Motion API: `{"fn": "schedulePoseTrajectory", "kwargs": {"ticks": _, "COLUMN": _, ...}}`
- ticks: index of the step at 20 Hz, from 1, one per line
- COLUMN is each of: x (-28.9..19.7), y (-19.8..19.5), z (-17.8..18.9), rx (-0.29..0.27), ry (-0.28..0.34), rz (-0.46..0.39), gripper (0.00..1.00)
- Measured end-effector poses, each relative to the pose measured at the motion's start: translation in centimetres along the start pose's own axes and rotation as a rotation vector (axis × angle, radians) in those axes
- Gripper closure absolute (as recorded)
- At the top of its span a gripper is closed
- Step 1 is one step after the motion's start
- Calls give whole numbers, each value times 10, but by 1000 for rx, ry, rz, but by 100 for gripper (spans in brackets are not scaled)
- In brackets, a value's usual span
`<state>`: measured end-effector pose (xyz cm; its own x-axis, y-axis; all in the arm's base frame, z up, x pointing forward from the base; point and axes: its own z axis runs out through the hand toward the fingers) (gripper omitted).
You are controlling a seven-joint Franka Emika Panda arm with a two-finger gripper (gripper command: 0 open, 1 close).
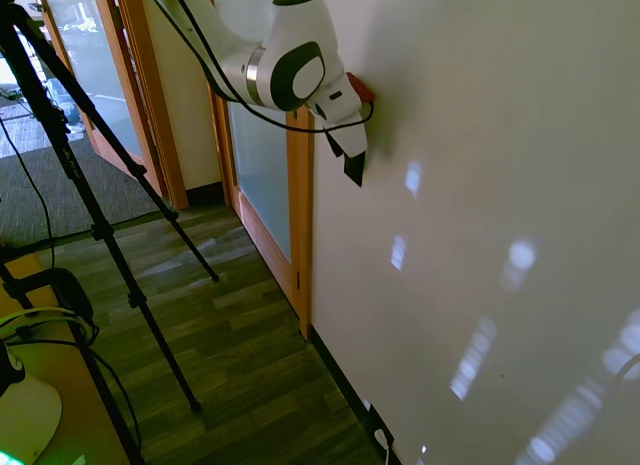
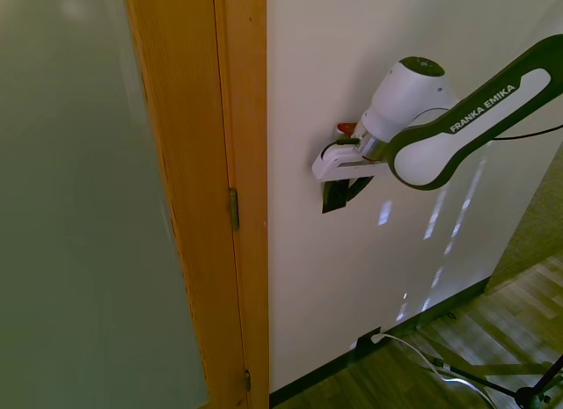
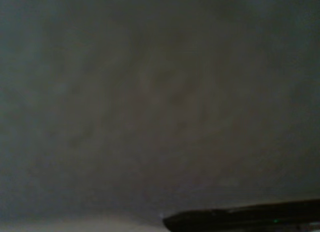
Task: Turn on the light
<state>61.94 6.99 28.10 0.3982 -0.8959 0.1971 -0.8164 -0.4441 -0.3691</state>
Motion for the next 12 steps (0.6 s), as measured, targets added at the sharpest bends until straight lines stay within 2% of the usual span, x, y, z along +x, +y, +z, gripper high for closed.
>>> {"fn": "schedulePoseTrajectory", "kwargs": {"ticks": 12, "x": 5, "y": 6, "z": 2, "rx": 6, "ry": 10, "rz": 8, "gripper": 100}}
